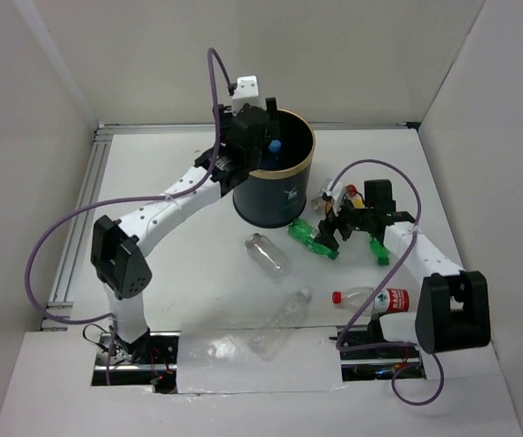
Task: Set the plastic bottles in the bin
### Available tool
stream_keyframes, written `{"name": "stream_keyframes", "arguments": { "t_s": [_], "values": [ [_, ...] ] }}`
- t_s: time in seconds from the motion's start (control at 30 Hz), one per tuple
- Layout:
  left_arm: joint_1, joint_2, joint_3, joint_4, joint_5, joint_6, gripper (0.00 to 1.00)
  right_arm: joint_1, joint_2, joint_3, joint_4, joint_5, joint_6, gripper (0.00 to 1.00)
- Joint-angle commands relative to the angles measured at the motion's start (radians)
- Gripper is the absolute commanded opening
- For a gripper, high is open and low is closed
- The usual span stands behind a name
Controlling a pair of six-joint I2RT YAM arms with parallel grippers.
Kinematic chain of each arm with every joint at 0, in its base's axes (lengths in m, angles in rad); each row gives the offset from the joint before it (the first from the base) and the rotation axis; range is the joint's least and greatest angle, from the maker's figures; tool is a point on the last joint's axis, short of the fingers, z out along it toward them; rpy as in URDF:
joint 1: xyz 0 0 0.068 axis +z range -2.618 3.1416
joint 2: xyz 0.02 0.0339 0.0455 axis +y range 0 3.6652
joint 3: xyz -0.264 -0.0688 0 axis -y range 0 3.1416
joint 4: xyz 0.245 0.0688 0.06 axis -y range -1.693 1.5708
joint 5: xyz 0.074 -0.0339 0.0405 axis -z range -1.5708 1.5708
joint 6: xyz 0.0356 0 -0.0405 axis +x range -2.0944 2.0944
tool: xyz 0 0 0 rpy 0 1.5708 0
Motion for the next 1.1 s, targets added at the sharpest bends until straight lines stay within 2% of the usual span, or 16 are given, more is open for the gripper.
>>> {"name": "stream_keyframes", "arguments": {
  "t_s": [0.0,0.07,0.2,0.27,0.33,0.4,0.43,0.53,0.57,0.63,0.67,0.73,0.77,0.87,0.97,1.07],
  "values": [
    [-0.039,-0.181,-0.085,0.077,-0.028,0.088,1.00,0.054,0.071,-0.004,0.092,0.043,0.005,0.96],
    [-0.068,-0.256,-0.139,0.058,-0.028,0.126,1.00,0.072,0.113,-0.004,0.101,0.043,0.005,0.94],
    [-0.221,-0.557,-0.467,0.033,0.117,0.214,0.98,0.115,0.146,-0.061,0.147,0.070,0.032,0.91],
    [-0.278,-0.653,-0.591,0.006,0.188,0.214,0.98,0.132,0.156,-0.088,0.240,0.124,0.081,0.91],
    [-0.362,-0.725,-0.744,-0.066,0.200,0.126,0.99,0.141,0.189,-0.118,0.320,0.211,0.109,0.91],
    [-0.421,-0.797,-0.835,-0.096,0.202,0.040,0.99,0.132,0.211,-0.118,0.320,0.195,0.095,0.85],
    [-0.479,-0.811,-0.907,-0.096,0.193,0.006,0.99,0.132,0.220,-0.118,0.282,0.185,0.086,0.72],
    [-0.549,-0.821,-1.026,-0.039,0.239,-0.083,0.98,0.112,0.205,-0.093,0.222,0.142,0.049,0.50],
    [-0.565,-0.812,-1.045,-0.027,0.249,-0.100,0.98,0.103,0.177,-0.080,0.123,0.121,0.004,0.38],
    [-0.605,-0.761,-1.082,0.021,0.274,-0.122,0.98,0.044,0.124,-0.028,0.003,0.008,-0.056,0.28],
    [-0.619,-0.740,-1.082,0.039,0.274,-0.122,0.98,0.016,0.046,-0.006,-0.148,-0.041,-0.102,0.22],
    [-0.646,-0.672,-1.095,0.071,0.308,-0.097,0.98,-0.027,-0.042,0.081,-0.322,-0.152,-0.286,0.22],
    [-0.671,-0.649,-1.095,0.085,0.320,-0.088,0.98,-0.059,-0.121,0.118,-0.482,-0.174,-0.346,0.20],
    [-0.691,-0.569,-1.095,0.096,0.329,-0.070,0.98,-0.078,-0.232,0.268,-0.627,-0.210,-0.472,0.20],
    [-0.691,-0.538,-1.111,0.148,0.360,-0.070,0.99,-0.078,-0.258,0.389,-0.556,-0.250,-0.349,0.19],
    [-0.691,-0.482,-1.131,0.187,0.388,-0.083,0.99,-0.044,-0.230,0.488,-0.297,-0.276,-0.103,0.19]
  ]
}}
